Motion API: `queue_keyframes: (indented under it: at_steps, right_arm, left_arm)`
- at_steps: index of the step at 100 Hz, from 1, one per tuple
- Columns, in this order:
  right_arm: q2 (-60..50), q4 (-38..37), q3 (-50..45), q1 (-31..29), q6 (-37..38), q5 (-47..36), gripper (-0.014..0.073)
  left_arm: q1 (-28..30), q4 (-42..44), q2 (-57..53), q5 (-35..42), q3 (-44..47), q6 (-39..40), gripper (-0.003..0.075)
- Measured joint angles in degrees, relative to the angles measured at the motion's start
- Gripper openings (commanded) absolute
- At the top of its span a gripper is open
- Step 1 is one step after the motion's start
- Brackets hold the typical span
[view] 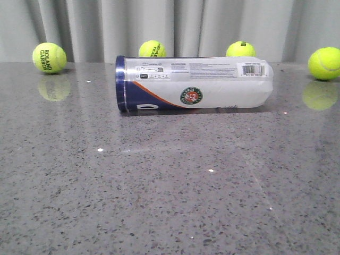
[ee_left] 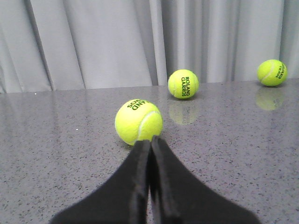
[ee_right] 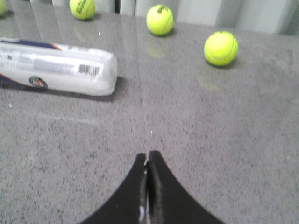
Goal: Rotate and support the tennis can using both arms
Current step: 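Reach the left gripper to the can's navy-capped end and grasp it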
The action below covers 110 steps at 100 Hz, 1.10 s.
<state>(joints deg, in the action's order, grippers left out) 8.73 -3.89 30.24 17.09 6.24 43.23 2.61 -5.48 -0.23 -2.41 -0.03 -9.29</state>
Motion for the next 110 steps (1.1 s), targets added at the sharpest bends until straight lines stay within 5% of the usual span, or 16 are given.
queue_keyframes:
  at_steps: [35,77,87,101,110]
  right_arm:
    - [0.0,0.0,-0.5,0.0,0.1,-1.8,-0.0068]
    - [0.0,0.0,-0.5,0.0,0.1,-1.9,-0.0068]
    - [0.0,0.0,-0.5,0.0,0.1,-2.0,-0.0068]
    - [0.0,0.0,-0.5,0.0,0.1,-2.0,-0.0068]
    - [0.0,0.0,-0.5,0.0,0.1,-2.0,-0.0068]
  left_arm:
    - [0.0,-6.5,0.0,-3.6,-1.3,0.0,-0.0020]
    - [0.0,-6.9,15.7,-19.6,-20.5,0.0,-0.0013]
    - [0.0,-8.2,20.7,-22.7,-24.7,0.0,0.0102]
    - [0.0,-12.1,27.5,-25.4,-29.3,0.0,0.0476]
    - [0.0,-15.2,31.4,-26.6,-31.4,0.0,0.0591]
